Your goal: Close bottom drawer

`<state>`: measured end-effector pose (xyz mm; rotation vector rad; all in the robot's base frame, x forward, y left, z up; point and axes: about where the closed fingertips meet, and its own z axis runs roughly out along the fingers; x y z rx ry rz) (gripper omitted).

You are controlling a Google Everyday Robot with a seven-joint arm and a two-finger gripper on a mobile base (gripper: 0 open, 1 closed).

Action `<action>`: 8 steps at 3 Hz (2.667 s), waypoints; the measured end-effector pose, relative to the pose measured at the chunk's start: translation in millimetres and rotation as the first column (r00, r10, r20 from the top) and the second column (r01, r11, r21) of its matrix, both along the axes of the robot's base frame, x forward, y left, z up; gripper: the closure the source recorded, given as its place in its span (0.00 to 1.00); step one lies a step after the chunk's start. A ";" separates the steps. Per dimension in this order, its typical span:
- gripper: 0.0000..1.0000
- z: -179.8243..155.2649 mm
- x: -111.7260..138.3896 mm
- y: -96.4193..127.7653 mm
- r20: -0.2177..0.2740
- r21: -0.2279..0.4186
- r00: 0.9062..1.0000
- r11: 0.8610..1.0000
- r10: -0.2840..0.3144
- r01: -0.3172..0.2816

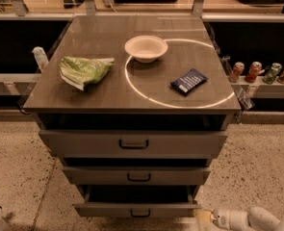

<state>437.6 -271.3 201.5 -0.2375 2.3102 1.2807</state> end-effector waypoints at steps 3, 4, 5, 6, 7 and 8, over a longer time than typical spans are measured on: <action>1.00 2.5 41.8 13.5 0.116 -0.057 0.993 0.998 0.007 0.000; 1.00 2.1 41.9 14.0 0.115 -0.057 0.993 0.998 0.007 -0.001; 1.00 -6.2 47.9 22.2 0.115 -0.069 0.993 0.998 0.018 -0.010; 1.00 -13.2 58.6 24.4 0.129 -0.095 0.992 0.995 0.016 -0.003; 1.00 -21.0 70.1 23.8 0.135 -0.116 0.991 0.993 0.009 0.007; 1.00 -23.4 74.4 23.2 0.143 -0.122 0.990 0.992 0.003 0.015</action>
Offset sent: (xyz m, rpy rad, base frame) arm 0.0370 -0.0007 0.0029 -0.0514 -0.1207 -0.0341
